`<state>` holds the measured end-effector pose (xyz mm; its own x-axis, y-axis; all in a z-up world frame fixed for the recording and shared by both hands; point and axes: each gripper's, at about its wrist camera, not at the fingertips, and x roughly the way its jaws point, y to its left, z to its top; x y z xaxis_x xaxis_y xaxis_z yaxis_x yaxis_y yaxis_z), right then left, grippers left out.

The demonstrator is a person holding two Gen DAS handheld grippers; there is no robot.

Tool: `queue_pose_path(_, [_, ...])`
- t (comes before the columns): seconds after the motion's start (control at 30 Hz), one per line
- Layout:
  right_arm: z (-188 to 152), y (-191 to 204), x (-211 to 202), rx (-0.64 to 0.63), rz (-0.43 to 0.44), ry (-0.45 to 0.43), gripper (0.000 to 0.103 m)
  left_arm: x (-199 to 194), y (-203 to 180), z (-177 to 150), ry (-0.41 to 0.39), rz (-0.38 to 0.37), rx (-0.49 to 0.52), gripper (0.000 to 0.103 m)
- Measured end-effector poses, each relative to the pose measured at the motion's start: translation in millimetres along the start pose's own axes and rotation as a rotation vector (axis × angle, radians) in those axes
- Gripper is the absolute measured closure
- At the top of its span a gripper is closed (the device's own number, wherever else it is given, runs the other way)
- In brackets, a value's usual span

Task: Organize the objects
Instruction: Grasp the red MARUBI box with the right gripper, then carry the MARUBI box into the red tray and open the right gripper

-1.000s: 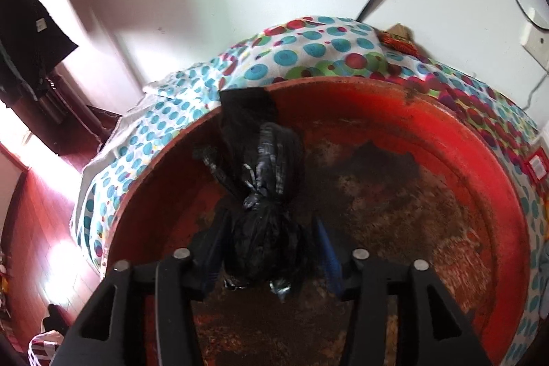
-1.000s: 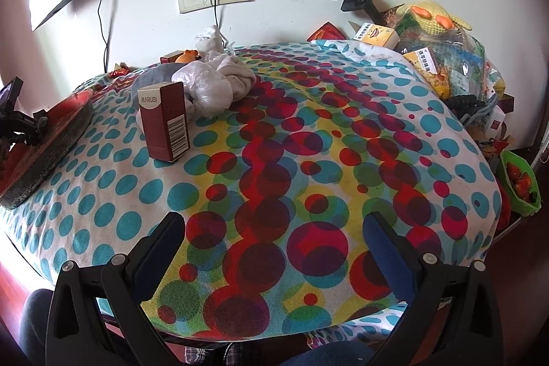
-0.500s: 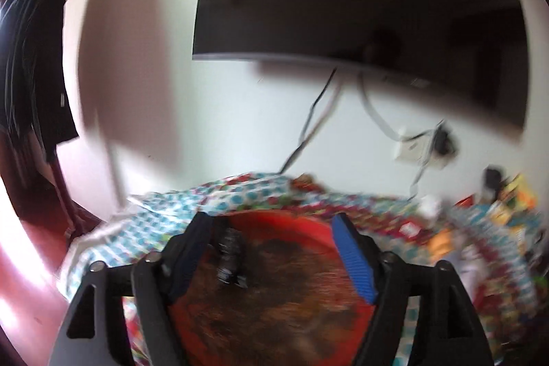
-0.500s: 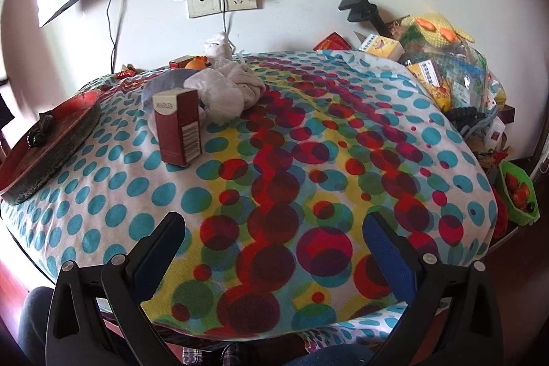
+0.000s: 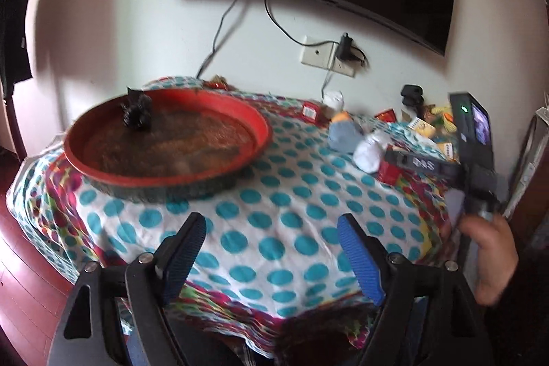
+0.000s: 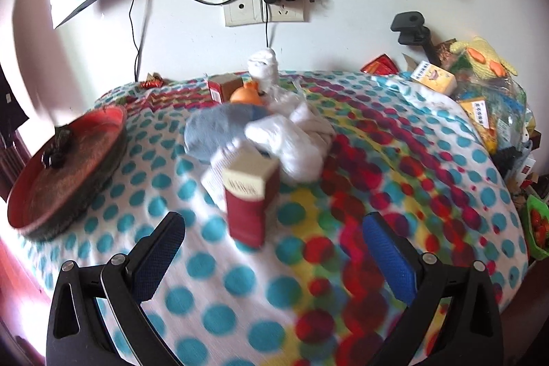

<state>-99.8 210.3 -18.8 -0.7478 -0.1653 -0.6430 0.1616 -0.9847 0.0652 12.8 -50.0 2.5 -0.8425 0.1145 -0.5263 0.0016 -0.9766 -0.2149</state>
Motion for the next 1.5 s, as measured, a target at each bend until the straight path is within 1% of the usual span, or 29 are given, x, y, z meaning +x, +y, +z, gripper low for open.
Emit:
queue_pose_path(0.07, [6.7,8.9,7.2,-0.013,-0.018,-0.002,0.005,0.4,0.8,-2.9,0.013,-0.03,-0.024,0.022])
queue_pose_path(0.1, [9.2,12.6,12.0,-0.021,-0.031,0.007,0.017,2.4,1.7,-1.6,0.029,-0.036,-0.033,0.022])
queue_pose_path(0.13, [11.0,16.3,16.7,-0.032,-0.048,0.016,0.03,2.6,2.6,-1.9,0.04,-0.042,-0.043,0.022])
queue_pose_path(0.17, [12.4,18.5,21.1,-0.035,-0.064,0.024,0.039,1.4,4.1,-1.9,0.043,-0.047,-0.052,0.022])
queue_pose_path(0.2, [13.6,18.3,24.2,-0.027,-0.076,0.029,0.059,0.8,5.4,-0.6,0.043,-0.052,-0.062,0.022])
queue_pose_path(0.23, [15.2,17.3,26.8,-0.014,-0.08,0.034,0.074,-0.3,6.4,0.4,0.041,-0.057,-0.07,0.022])
queue_pose_path(0.37, [20.8,15.2,29.5,-0.004,-0.087,0.046,0.076,-2.1,7.4,1.3,0.039,-0.047,-0.066,0.022])
queue_pose_path(0.47, [23.7,13.6,20.8,-0.02,-0.107,0.03,0.076,-0.7,7.8,1.7,0.044,-0.04,-0.072,0.022])
queue_pose_path(0.63, [35.1,5.1,8.0,-0.064,-0.166,0.007,0.076,-3.6,6.9,1.9,0.033,-0.009,-0.06,0.022])
queue_pose_path(0.8, [53.2,-2.8,-6.6,-0.072,-0.187,-0.027,0.076,-4.6,6.6,1.7,0.029,0.018,-0.053,0.022])
queue_pose_path(1.0, [81.2,0.6,-23.9,-0.098,-0.188,-0.078,0.076,-4.4,7.1,1.2,0.031,0.036,-0.049,0.022])
queue_pose_path(1.1, [97.2,6.9,-31.5,-0.111,-0.188,-0.104,0.076,-3.0,8.4,1.1,0.037,0.047,-0.051,0.022])
queue_pose_path(1.3, [129.0,28.8,-46.3,-0.125,-0.165,-0.154,0.076,-5.5,13.4,2.7,0.02,0.063,-0.069,0.022])
queue_pose_path(1.5, [152.3,65.9,-52.0,-0.167,-0.128,-0.185,0.076,-7.8,20.2,4.7,0.002,0.102,-0.089,0.022])
